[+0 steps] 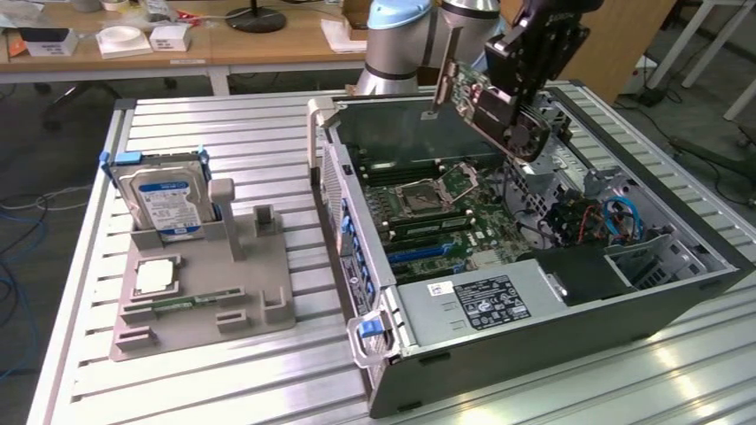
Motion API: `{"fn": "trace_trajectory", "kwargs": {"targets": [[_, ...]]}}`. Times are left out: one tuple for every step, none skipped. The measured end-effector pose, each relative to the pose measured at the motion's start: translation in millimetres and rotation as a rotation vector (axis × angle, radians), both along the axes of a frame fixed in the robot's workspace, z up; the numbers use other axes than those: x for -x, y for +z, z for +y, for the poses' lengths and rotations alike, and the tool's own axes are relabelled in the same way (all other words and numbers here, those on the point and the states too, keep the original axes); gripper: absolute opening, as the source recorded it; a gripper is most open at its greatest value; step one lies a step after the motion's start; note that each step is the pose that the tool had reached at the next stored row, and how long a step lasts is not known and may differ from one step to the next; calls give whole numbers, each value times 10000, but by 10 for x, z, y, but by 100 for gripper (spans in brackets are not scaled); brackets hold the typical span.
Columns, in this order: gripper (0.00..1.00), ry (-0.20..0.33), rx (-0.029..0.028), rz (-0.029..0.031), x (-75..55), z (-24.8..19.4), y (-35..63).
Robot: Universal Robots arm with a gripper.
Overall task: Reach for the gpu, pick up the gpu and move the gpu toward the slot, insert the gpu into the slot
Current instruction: 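Insert the gpu into the slot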
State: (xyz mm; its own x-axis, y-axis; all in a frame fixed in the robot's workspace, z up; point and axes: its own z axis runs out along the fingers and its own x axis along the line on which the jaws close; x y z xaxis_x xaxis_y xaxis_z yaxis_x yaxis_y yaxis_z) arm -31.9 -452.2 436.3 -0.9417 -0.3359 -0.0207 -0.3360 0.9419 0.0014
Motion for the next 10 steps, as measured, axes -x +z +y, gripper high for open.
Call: {"fn": "trace_trajectory", "kwargs": {"targets": [[26, 134, 0, 0, 1, 0, -1], [26, 251, 0, 0, 1, -1, -2], [26, 341, -3, -1, 3, -5, -4], [26, 433, -2, -1, 4, -6, -4], [26, 554, -1, 0, 5, -6, -4], [26, 689, -1, 0, 5, -7, -4], [26, 818, -1, 0, 6, -7, -4], [26, 953, -1, 0, 7, -8, -5], [26, 1099, 0, 1, 7, -8, -5], [26, 1255, 0, 0, 7, -8, -6]]}}
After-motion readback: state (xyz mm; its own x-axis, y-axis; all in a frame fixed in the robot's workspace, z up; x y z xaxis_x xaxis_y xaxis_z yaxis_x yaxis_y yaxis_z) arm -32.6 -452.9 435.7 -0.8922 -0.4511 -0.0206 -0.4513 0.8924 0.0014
